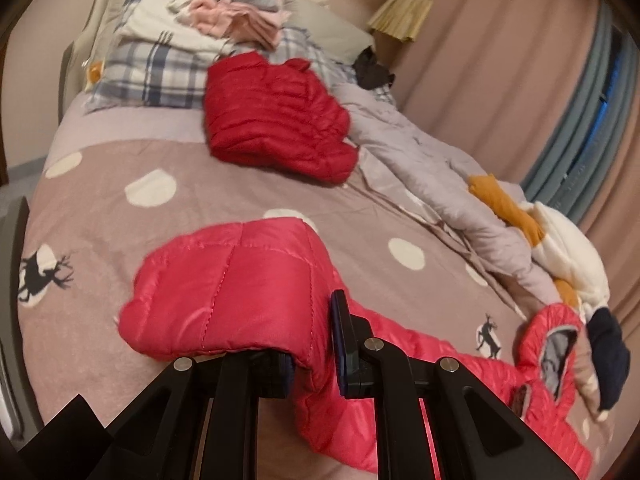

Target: Fold large clothes

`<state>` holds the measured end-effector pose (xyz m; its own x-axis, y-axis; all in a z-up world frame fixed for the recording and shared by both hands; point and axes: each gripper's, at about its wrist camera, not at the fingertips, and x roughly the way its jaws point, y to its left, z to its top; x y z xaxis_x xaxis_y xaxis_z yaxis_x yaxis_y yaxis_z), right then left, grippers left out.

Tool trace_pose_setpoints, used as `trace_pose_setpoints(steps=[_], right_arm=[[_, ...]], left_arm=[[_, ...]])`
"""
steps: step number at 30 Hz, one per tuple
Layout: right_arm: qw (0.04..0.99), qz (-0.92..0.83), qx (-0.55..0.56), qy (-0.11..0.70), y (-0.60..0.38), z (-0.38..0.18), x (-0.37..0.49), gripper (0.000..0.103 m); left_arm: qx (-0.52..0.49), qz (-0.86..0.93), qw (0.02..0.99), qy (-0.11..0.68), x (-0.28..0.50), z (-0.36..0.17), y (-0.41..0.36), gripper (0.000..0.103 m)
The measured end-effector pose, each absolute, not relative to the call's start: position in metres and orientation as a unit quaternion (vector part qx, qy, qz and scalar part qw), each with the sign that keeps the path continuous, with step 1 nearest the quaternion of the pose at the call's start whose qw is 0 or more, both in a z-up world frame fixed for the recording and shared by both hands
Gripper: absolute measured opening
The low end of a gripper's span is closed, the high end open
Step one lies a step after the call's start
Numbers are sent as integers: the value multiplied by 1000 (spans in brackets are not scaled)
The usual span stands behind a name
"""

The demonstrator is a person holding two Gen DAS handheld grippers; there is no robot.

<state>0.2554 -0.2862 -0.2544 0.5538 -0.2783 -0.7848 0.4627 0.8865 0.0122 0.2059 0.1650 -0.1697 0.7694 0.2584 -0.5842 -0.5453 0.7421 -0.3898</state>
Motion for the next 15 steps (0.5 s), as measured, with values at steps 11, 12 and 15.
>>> trace_pose_setpoints(steps=[11,12,15], right_arm=[[887,-287,167,319,-320,-197,205,57],[887,-293,172,311,-325,-193,201,57],[884,-309,188,296,-336,-186,191,58]], left_arm=[[-261,177,914,256,220,-153,119,12],[-257,165,917,256,222,-150,110,12],[-231,106,932,259,230,-144,63,12]])
